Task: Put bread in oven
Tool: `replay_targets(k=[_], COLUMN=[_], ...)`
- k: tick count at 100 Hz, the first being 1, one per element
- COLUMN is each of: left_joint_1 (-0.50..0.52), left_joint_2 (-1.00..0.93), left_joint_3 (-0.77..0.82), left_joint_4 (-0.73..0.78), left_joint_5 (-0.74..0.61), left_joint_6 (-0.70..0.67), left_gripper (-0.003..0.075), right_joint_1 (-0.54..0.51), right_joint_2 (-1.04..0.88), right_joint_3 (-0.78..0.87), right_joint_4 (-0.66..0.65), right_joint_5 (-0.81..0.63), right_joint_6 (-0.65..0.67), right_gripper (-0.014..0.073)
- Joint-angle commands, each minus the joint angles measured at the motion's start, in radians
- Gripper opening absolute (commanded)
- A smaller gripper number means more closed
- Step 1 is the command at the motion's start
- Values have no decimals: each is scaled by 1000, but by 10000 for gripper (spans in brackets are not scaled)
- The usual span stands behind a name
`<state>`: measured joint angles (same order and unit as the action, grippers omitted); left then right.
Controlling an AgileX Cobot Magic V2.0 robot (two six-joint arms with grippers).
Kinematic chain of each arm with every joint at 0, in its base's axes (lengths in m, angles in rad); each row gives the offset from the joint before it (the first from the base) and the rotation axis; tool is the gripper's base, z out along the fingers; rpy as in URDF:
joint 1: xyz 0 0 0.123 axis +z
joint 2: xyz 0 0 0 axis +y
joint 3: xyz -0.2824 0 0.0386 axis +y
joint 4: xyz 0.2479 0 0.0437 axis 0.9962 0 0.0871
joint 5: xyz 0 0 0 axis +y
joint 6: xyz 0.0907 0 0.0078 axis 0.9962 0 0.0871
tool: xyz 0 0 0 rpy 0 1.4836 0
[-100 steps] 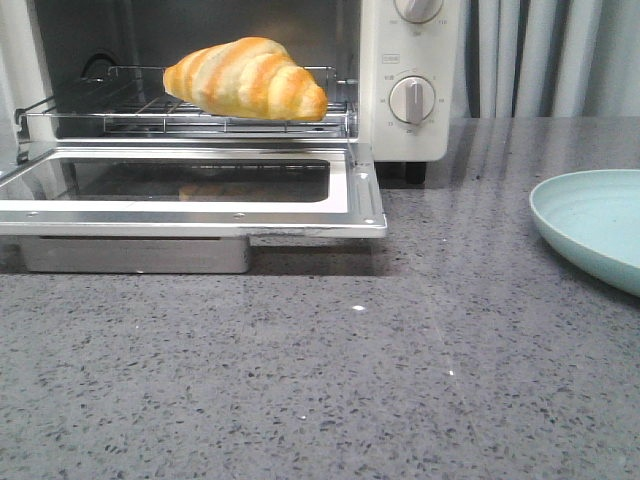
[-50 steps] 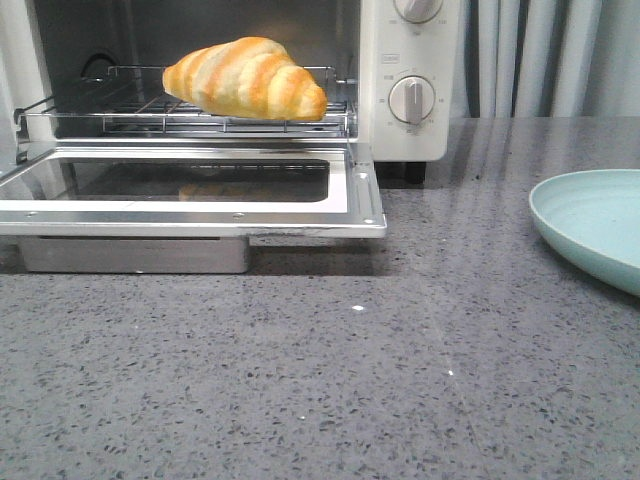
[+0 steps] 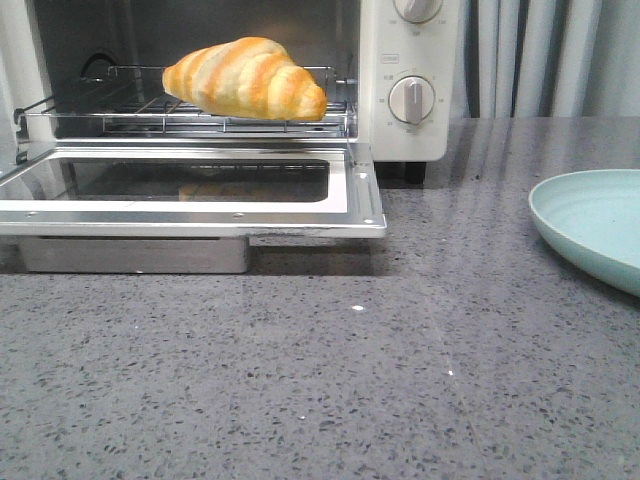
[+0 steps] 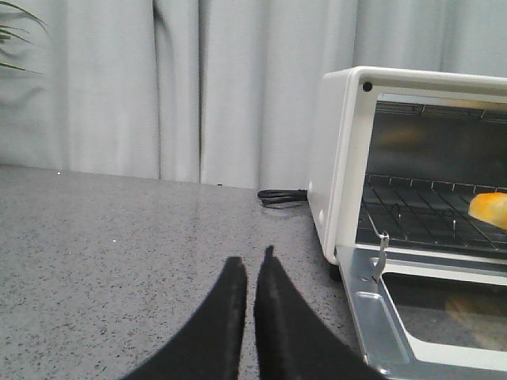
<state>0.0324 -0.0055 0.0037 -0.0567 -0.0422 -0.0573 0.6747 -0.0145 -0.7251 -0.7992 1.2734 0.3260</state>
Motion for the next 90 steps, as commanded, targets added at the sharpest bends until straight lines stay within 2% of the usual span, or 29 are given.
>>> replay_targets(k=[1, 90], left_joint_1=[-9, -9], left_joint_2=[-30, -30], left_joint_3=[23, 23], left_joint_4=[2, -2], left_joint_5=[-34, -32], left_joint_6=[-2, -2], left_gripper=[-20, -20], right_joint_1=[3, 3], right_joint_2=[-14, -14], right_joint_3=[-14, -14], right_joint_4=[-46, -46], right_joint_5=[19, 19], right_joint_6=[-1, -1], right_gripper=[-50, -50])
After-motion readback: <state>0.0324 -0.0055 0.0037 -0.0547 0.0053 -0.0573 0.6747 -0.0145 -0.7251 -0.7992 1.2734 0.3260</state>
